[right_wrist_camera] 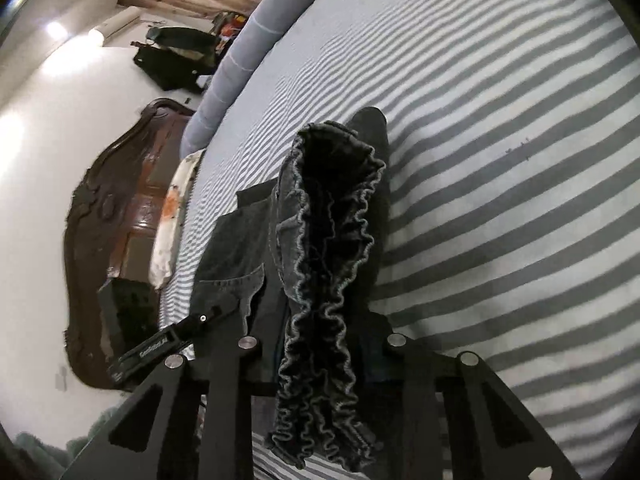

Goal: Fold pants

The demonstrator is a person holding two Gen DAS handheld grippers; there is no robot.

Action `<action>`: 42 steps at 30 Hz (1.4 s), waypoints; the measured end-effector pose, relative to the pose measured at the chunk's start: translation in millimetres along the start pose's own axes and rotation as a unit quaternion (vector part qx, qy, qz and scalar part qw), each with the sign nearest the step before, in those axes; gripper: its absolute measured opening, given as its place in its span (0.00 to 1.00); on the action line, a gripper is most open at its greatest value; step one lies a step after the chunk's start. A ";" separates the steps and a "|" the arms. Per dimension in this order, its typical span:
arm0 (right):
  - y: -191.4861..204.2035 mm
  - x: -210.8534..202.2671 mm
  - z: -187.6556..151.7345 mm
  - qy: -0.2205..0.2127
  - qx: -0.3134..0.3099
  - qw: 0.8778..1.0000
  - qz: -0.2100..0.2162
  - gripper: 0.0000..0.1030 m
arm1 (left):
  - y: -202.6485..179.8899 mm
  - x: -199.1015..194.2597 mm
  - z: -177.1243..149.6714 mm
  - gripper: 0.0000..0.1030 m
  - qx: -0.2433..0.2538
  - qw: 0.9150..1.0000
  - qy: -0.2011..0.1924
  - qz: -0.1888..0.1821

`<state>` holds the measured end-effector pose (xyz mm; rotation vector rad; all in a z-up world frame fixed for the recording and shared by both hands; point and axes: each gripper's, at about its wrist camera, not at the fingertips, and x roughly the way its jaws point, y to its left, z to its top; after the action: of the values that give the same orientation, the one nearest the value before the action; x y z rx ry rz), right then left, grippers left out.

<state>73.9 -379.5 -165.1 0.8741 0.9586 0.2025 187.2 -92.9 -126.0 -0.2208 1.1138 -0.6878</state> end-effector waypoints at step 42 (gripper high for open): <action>172.0 193.0 47.2 0.055 -0.134 0.984 -0.107 0.48 | 186.8 -85.5 81.0 0.42 -0.096 0.970 -0.055 0.216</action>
<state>260.5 -195.1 -148.6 0.5132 1.0915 0.1919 310.2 90.3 -117.7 -0.1707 1.0751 -0.1776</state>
